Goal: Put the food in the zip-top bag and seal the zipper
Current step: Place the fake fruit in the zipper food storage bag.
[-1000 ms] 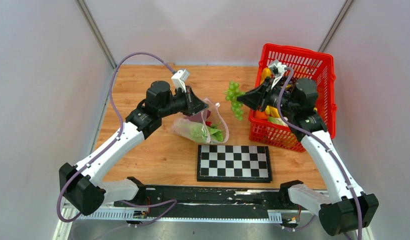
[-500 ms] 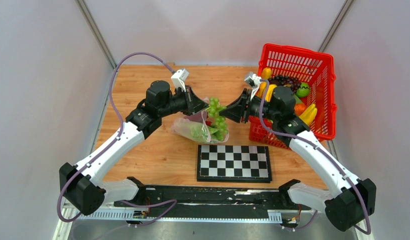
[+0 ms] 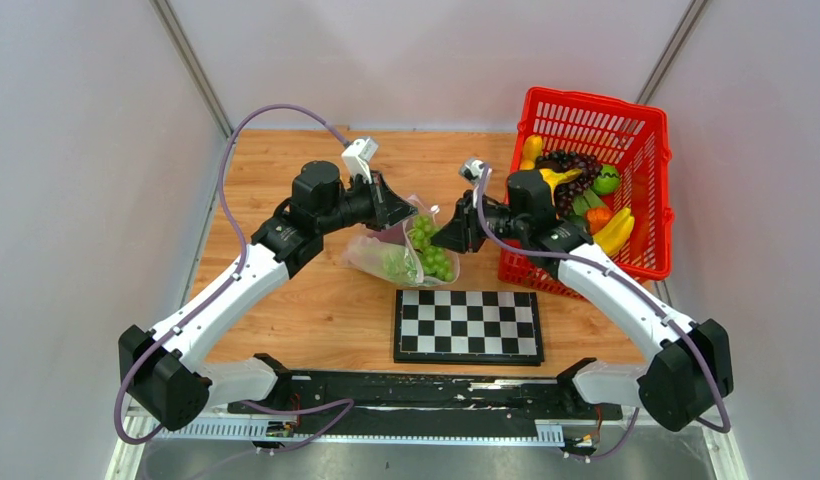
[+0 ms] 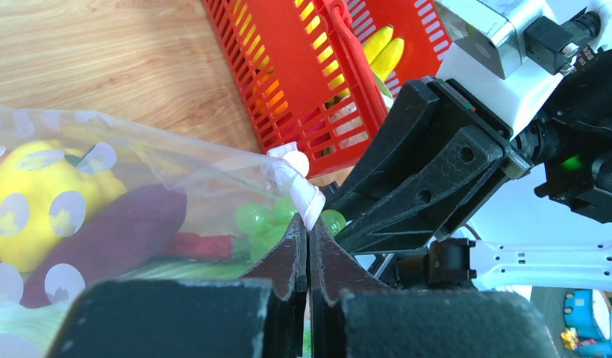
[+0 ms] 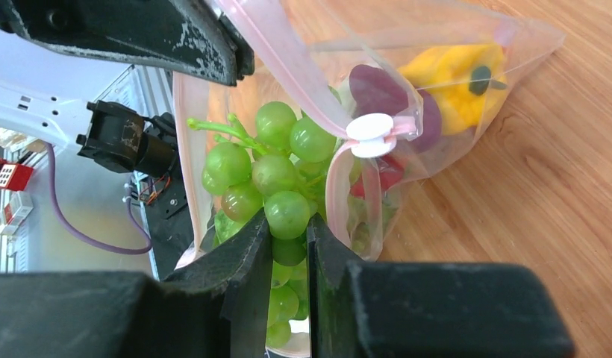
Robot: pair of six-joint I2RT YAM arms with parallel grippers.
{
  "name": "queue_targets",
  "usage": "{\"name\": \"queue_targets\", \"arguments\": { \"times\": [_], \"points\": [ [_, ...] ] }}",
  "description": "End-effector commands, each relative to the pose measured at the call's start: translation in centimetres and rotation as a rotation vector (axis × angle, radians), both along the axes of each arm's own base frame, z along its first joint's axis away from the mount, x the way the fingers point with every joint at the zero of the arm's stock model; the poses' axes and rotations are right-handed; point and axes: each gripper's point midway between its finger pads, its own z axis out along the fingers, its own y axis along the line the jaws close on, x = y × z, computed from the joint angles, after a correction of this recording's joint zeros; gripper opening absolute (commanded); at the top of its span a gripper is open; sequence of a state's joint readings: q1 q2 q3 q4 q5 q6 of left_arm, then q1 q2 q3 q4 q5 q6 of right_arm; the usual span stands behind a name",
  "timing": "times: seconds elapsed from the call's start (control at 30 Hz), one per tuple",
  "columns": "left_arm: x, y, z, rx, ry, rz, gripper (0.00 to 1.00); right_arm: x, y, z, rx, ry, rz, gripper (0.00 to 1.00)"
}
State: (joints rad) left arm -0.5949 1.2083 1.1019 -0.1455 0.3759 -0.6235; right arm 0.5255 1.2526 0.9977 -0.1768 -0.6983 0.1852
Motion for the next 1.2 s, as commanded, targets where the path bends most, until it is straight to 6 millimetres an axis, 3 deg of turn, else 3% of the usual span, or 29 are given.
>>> {"name": "queue_targets", "arguments": {
  "times": [0.0, 0.2, 0.3, 0.37, 0.47, 0.6, 0.67, 0.73, 0.77, 0.83, 0.93, 1.17],
  "points": [
    [-0.2, -0.2, 3.6, -0.074, -0.093, -0.015, 0.0, 1.6, 0.7, 2.2, -0.02, -0.091, -0.039, 0.0],
    [-0.5, -0.6, 3.2, -0.072, -0.081, -0.053, 0.0, 3.8, 1.4, 4.1, 0.016, -0.086, -0.14, 0.0],
    [-0.7, -0.7, 3.3, -0.075, -0.084, -0.061, 0.0, 6.5, 0.6, 3.0, -0.051, -0.004, -0.318, 0.0],
    [-0.7, -0.6, 3.5, -0.075, -0.089, -0.06, 0.0, 6.8, 0.9, 1.9, -0.098, 0.04, -0.325, 0.01],
    [-0.7, -0.5, 3.5, -0.071, -0.092, -0.056, 0.0, 6.5, 1.5, 0.8, -0.172, 0.044, -0.321, 0.03],
    [-0.5, -0.4, 3.2, -0.065, -0.085, -0.042, 0.0, 4.4, 3.4, 1.9, -0.129, -0.009, -0.179, 0.15],
    [-0.3, -0.3, 3.0, -0.06, -0.08, -0.033, 0.0, 3.5, 3.7, 2.1, -0.103, -0.023, -0.13, 0.27],
    [-0.3, -0.2, 3.1, -0.059, -0.083, -0.022, 0.0, 3.5, 2.9, 2.2, -0.119, -0.034, -0.157, 0.48],
    [-0.2, -0.1, 3.0, -0.055, -0.085, -0.016, 0.0, 3.4, 2.5, 2.2, -0.127, -0.047, -0.165, 0.5],
    [-0.1, 0.0, 3.0, -0.05, -0.085, -0.008, 0.0, 2.9, 1.9, 2.3, -0.137, -0.07, -0.158, 0.51],
    [0.0, 0.0, 3.0, -0.049, -0.087, -0.008, 0.0, 1.8, 1.2, 2.0, -0.143, -0.07, -0.146, 0.62],
    [0.1, -0.2, 3.1, -0.056, -0.084, -0.014, 0.0, 0.9, 0.6, -0.8, -0.186, -0.024, -0.131, 0.64]
  ]
}}
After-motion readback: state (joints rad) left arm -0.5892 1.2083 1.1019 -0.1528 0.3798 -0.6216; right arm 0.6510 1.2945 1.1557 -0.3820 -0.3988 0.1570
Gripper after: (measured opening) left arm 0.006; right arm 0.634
